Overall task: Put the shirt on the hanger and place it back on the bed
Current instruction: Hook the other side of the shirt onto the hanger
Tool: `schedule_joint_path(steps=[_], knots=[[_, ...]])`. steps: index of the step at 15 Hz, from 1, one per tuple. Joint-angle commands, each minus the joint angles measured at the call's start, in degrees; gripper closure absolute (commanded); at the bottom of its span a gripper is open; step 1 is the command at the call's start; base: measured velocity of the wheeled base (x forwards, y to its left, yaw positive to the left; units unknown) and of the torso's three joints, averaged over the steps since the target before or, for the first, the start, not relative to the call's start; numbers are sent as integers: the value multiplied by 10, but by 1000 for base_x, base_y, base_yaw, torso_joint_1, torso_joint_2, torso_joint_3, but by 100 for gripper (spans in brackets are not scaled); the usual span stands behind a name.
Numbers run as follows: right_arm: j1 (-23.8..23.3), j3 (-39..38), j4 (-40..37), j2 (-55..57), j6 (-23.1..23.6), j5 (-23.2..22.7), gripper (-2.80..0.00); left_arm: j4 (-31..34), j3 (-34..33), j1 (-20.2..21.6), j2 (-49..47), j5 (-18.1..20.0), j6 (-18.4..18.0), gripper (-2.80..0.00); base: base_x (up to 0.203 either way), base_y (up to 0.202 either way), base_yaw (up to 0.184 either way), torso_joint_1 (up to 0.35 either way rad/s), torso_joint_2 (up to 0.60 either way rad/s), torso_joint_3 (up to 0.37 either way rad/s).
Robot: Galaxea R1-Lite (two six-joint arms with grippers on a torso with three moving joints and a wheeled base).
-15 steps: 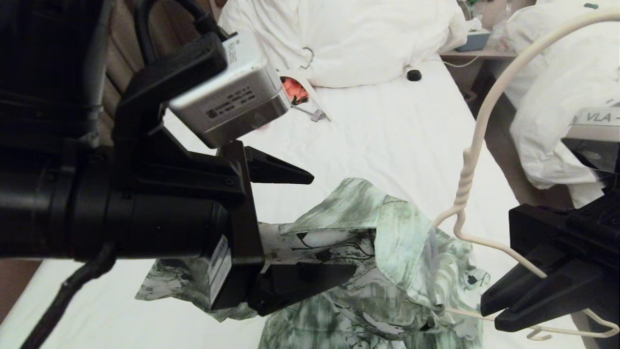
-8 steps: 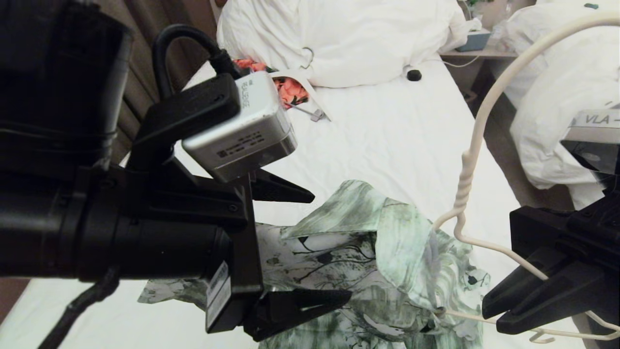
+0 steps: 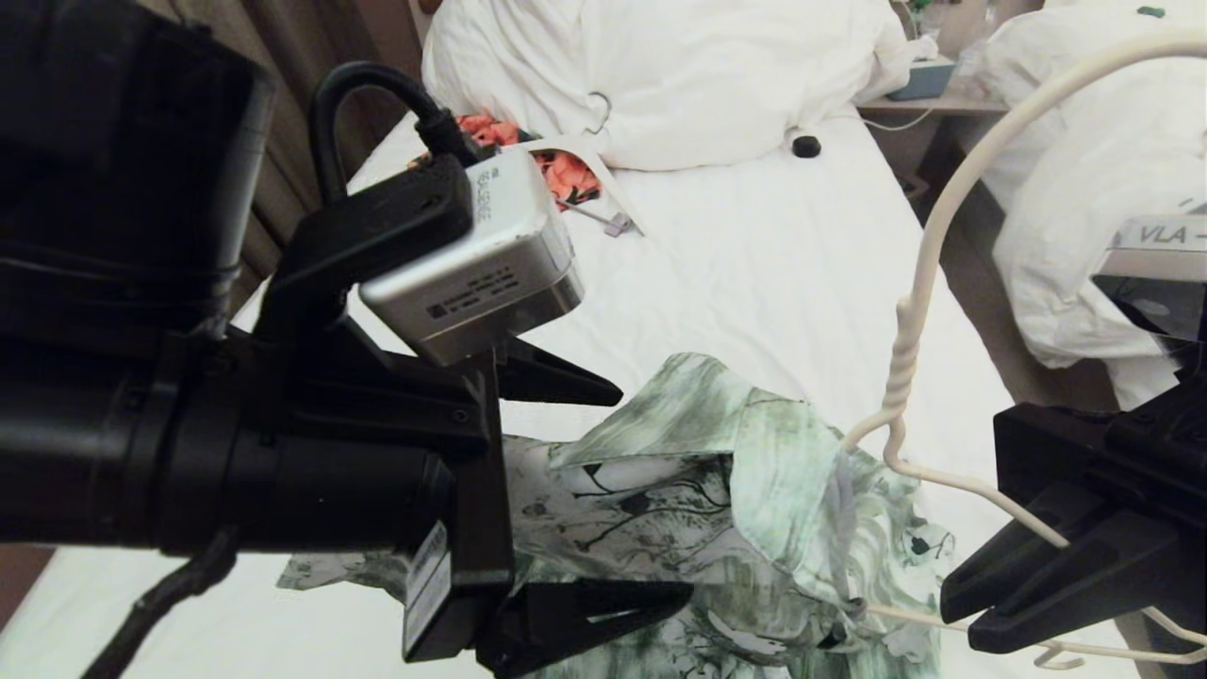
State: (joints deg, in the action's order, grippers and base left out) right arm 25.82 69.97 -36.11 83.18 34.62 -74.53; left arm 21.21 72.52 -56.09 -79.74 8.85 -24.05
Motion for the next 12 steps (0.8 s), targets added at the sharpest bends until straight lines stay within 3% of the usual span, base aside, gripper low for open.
schedule_joint_path(steps=[1, 4, 5, 12], knots=[[0, 0, -2, -2, 3, -4, 0, -7, 1, 1, -6, 6, -1, -280, 0, 0, 0, 0, 0, 0], [-4, -1, -3, -6, 2, -5, 0, -59, -12, 1, -16, 7, -2, -280, 0, 0, 0, 0, 0, 0], [-7, -2, -3, -6, 2, -5, 0, -60, -12, 1, -18, 8, -2, 0, 0, 0, 0, 0, 0, 0], [-9, 0, -1, -5, 2, -5, 0, -63, -10, 1, -20, 10, 0, 0, 0, 0, 0, 0, 0, 0]])
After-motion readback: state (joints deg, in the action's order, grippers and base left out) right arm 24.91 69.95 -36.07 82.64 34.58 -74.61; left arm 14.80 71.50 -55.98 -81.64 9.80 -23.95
